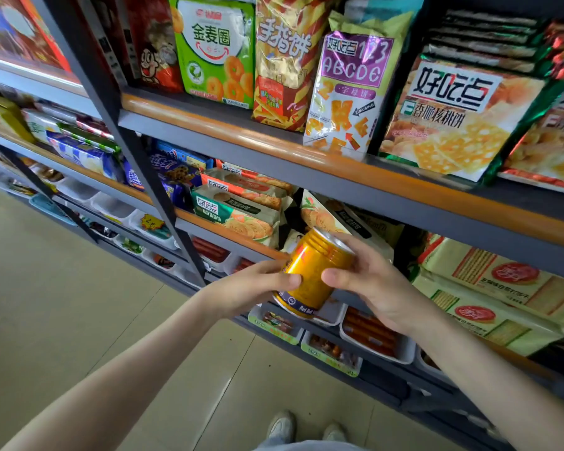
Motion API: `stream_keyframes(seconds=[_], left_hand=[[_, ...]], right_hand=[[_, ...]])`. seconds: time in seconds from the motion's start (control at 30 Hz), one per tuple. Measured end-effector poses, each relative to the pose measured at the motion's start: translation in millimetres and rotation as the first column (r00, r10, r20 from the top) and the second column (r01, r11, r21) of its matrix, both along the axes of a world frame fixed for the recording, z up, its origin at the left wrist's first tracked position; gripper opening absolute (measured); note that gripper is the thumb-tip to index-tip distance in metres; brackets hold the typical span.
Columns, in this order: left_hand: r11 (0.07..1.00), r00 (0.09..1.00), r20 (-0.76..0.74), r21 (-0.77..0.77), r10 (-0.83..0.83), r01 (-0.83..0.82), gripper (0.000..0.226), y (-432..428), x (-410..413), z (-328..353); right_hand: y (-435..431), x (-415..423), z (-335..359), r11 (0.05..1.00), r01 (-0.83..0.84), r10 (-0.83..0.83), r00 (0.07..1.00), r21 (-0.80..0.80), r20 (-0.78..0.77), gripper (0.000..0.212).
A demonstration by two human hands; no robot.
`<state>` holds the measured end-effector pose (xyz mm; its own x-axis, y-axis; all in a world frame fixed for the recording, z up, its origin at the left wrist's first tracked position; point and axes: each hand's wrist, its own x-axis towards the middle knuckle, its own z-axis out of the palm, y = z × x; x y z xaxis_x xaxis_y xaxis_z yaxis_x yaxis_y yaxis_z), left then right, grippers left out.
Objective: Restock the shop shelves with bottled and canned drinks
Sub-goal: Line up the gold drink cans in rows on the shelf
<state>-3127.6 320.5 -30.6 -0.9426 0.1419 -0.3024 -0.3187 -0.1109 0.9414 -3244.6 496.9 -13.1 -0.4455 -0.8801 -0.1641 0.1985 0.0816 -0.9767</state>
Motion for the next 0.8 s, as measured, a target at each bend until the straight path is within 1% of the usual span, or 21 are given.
stream_keyframes(seconds=[0.03, 0.07, 0.1, 0.13, 0.17, 0.2, 0.23, 0.3, 0.33, 0.37, 0.43, 0.5, 0.53, 0.6, 0.63, 0.67, 0.7, 0.73, 0.8], left_hand=[[0.992, 0.998, -0.064, -0.125, -0.014, 0.006, 0.08, -2.2, -0.1, 5.9], [0.959, 0.989, -0.145, -0.283, -0.011, -0.031, 0.074, -4.1, -0.4, 11.3], [0.885, 0.966, -0.257, -0.449, 0.008, -0.126, 0.073, -4.8, -0.8, 16.0], [0.769, 0.923, -0.384, -0.587, 0.012, -0.254, 0.077, -4.3, -1.3, 19.5], [0.636, 0.866, -0.5, -0.675, -0.023, -0.373, 0.083, -2.3, -2.1, 22.0], [0.522, 0.804, -0.589, -0.712, -0.08, -0.469, 0.086, -0.1, -3.2, 23.5], [0.448, 0.751, -0.648, -0.714, -0.131, -0.538, 0.088, 1.6, -4.5, 24.1], [0.395, 0.669, -0.717, -0.682, -0.196, -0.615, 0.085, 3.9, -7.4, 27.9], [0.387, 0.638, -0.737, -0.667, -0.222, -0.636, 0.081, 3.6, -8.7, 30.4], [0.393, 0.62, -0.749, -0.656, -0.234, -0.644, 0.077, 3.4, -9.3, 32.9], [0.46, 0.627, -0.758, -0.629, -0.182, -0.627, 0.075, 3.8, -8.7, 37.7], [0.56, 0.679, -0.733, -0.58, -0.042, -0.591, 0.077, 6.3, -6.8, 45.1], [0.609, 0.705, -0.708, -0.541, 0.042, -0.58, 0.076, 7.7, -6.8, 48.4], [0.715, 0.742, -0.631, -0.41, 0.225, -0.566, 0.076, 9.9, -8.1, 55.3], [0.753, 0.749, -0.588, -0.334, 0.304, -0.567, 0.075, 10.2, -9.5, 60.3], [0.771, 0.751, -0.555, -0.278, 0.359, -0.574, 0.075, 9.9, -11.2, 67.1], [0.764, 0.748, -0.54, -0.267, 0.386, -0.587, 0.075, 9.8, -13.9, 76.1], [0.734, 0.742, -0.548, -0.306, 0.385, -0.606, 0.076, 9.9, -16.6, 87.4], [0.611, 0.733, -0.598, -0.46, 0.323, -0.645, 0.082, 14.7, -22.3, 117.1]], right_hand=[[-0.5, 0.3, 4.7, 1.0, 0.018, -0.018, 0.992, -0.005, -0.124, 0.073], [-1.7, 0.6, 9.4, 0.999, 0.04, -0.039, 0.964, -0.003, -0.262, 0.073], [-3.0, 1.5, 14.3, 0.998, 0.062, -0.062, 0.92, -0.013, -0.386, 0.074], [-4.0, 2.5, 18.6, 0.996, 0.078, -0.086, 0.872, -0.035, -0.483, 0.075], [-4.8, 3.3, 22.2, 0.995, 0.082, -0.104, 0.821, -0.064, -0.561, 0.075], [-5.1, 3.6, 24.7, 0.993, 0.079, -0.119, 0.762, -0.09, -0.637, 0.076], [-5.3, 3.9, 26.6, 0.992, 0.07, -0.127, 0.695, -0.109, -0.708, 0.075], [-5.0, 4.1, 30.3, 0.991, 0.042, -0.126, 0.572, -0.124, -0.81, 0.073], [-4.8, 3.9, 33.1, 0.991, 0.025, -0.123, 0.531, -0.129, -0.838, 0.073], [-4.3, 3.2, 36.0, 0.992, 0.008, -0.114, 0.512, -0.128, -0.851, 0.074], [-3.5, 1.0, 43.2, 0.996, -0.026, -0.062, 0.532, -0.09, -0.844, 0.084], [-2.0, -2.6, 52.1, 0.997, -0.069, 0.014, 0.586, -0.033, -0.81, 0.099], [-1.0, -4.1, 57.0, 0.996, -0.084, 0.044, 0.596, -0.008, -0.802, 0.104], [1.8, -5.0, 69.0, 0.996, -0.074, 0.075, 0.57, 0.039, -0.818, 0.106], [4.0, -4.6, 75.9, 0.997, -0.056, 0.079, 0.543, 0.058, -0.836, 0.104], [6.2, -4.0, 83.5, 0.997, -0.036, 0.076, 0.503, 0.066, -0.861, 0.104], [8.2, -3.2, 91.7, 0.998, -0.02, 0.066, 0.452, 0.064, -0.889, 0.103], [9.6, -2.3, 100.7, 0.999, -0.008, 0.051, 0.403, 0.053, -0.914, 0.101], [10.2, -1.7, 120.4, 1.0, 0.018, 0.007, 0.331, 0.014, -0.944, 0.098]])
